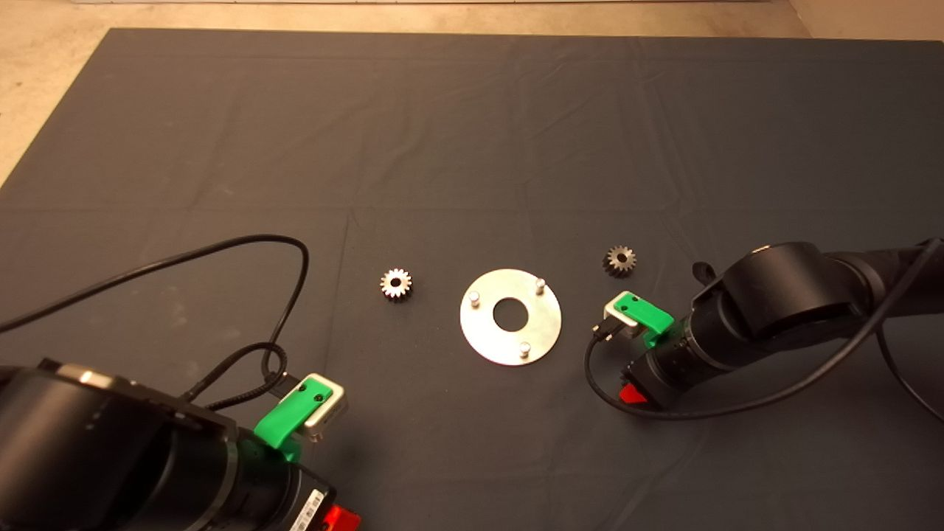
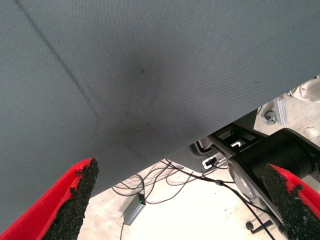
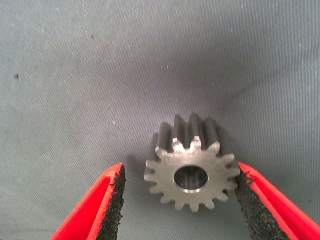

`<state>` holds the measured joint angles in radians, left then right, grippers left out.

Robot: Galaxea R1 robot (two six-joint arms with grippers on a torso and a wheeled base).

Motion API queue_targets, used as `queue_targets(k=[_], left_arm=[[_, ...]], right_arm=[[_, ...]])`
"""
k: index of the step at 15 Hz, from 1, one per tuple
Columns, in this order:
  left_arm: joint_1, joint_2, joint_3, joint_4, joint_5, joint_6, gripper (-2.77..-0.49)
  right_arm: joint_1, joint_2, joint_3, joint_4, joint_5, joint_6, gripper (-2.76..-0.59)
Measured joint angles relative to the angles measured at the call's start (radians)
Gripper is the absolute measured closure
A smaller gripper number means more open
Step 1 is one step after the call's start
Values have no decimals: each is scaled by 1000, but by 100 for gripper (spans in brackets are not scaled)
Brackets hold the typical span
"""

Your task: Install three planetary gears onto the carrier pins

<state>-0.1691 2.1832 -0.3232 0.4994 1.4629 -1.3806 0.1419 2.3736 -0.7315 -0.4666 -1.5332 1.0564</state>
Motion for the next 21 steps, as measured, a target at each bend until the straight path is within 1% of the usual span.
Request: queue_targets(k=[1, 5, 6, 7, 14, 18, 20, 21], left_arm=[[0, 0, 0, 0, -1, 0, -236], [0, 0, 0, 0, -1, 0, -236], [0, 0, 0, 0, -2, 0, -236], [0, 0, 0, 0, -2, 0, -236], [0, 0, 0, 0, -2, 0, -236], [0, 0, 0, 0, -15, 0, -236], [0, 0, 0, 0, -16, 0, -236], [0, 0, 0, 0, -17, 0, -236]], right_arm=[[0, -2, 2, 0, -1, 0, -143], [0, -8, 3, 0, -1, 0, -129], [0, -8, 4, 0, -2, 0, -125], [0, -8, 4, 0, -4, 0, -115], [0, -8, 6, 0, -5, -1, -106], [-1, -8, 7, 0, -5, -3, -101], [-1, -8, 7, 0, -5, -10, -99], [-1, -8, 9, 0, -5, -15, -93]])
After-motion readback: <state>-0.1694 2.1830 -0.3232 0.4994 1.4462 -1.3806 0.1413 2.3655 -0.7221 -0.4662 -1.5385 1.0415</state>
